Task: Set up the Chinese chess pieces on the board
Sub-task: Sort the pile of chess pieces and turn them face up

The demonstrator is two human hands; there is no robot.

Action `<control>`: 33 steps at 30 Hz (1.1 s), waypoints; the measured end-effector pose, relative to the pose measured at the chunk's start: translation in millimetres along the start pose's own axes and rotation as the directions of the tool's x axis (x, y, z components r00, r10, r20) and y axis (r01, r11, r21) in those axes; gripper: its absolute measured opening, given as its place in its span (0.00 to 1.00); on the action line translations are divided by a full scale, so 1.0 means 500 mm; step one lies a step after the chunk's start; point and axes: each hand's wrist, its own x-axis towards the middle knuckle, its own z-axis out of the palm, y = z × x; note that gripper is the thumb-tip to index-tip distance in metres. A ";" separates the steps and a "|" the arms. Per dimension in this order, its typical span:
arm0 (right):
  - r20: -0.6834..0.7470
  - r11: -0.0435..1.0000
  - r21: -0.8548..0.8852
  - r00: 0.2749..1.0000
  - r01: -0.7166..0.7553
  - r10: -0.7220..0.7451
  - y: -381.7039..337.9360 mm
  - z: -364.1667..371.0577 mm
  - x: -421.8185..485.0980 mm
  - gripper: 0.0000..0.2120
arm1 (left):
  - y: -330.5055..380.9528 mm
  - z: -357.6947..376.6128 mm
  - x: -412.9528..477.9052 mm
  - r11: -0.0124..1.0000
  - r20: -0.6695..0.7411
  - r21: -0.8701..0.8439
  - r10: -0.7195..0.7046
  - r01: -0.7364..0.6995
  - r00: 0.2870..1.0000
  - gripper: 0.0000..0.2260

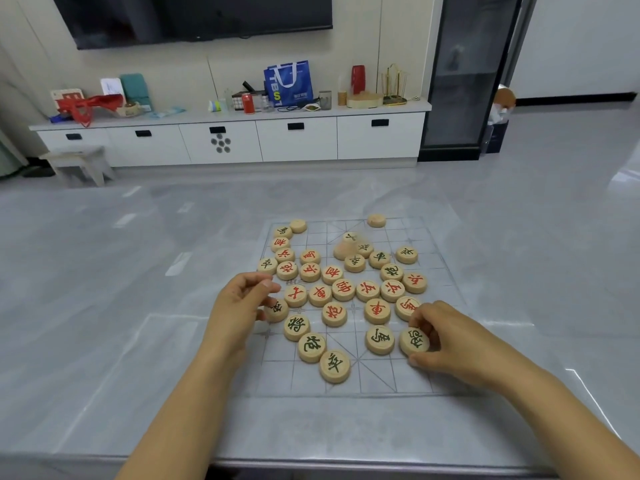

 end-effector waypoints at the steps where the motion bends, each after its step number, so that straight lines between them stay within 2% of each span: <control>1: 0.009 1.000 0.000 1.000 0.003 -0.003 0.000 0.000 0.000 0.15 | -0.002 -0.001 0.001 1.000 0.001 0.003 0.000 0.000 1.000 0.05; 9: 0.040 0.999 0.049 0.999 0.001 -0.003 0.002 -0.001 0.004 0.21 | -0.016 -0.009 0.025 0.999 -0.040 0.031 0.035 -0.034 0.999 0.04; 13: -0.021 0.993 0.118 1.000 -0.010 0.013 0.002 -0.004 0.008 0.15 | -0.030 -0.007 0.061 0.987 -0.070 0.141 0.083 -0.072 0.994 0.04; 18: -0.122 0.994 0.110 0.993 0.016 -0.002 -0.006 -0.007 0.020 0.09 | -0.024 0.017 0.137 0.926 -0.060 0.339 0.196 -0.165 0.979 0.06; 22: -0.108 0.992 0.122 0.994 0.028 -0.015 -0.015 -0.011 0.026 0.07 | -0.008 0.045 0.252 0.764 0.009 0.617 0.233 -0.189 0.973 0.10; 25: -0.110 0.990 0.133 0.994 0.034 -0.019 -0.019 -0.014 0.031 0.07 | -0.004 0.064 0.338 0.594 0.048 0.786 0.221 -0.173 0.974 0.12; 28: -0.101 0.990 0.130 0.994 0.056 -0.043 -0.024 -0.010 0.032 0.06 | -0.002 0.096 0.397 0.457 0.124 0.867 0.190 -0.200 0.974 0.16; 31: -0.098 0.990 0.125 0.994 0.062 -0.050 -0.019 -0.004 0.035 0.06 | -0.007 0.144 0.439 0.215 0.272 0.933 0.103 -0.289 0.957 0.19; 33: -0.102 0.988 0.140 0.994 0.058 -0.044 -0.012 -0.003 0.037 0.06 | -0.013 0.163 0.455 0.122 0.327 0.935 0.068 -0.333 0.943 0.17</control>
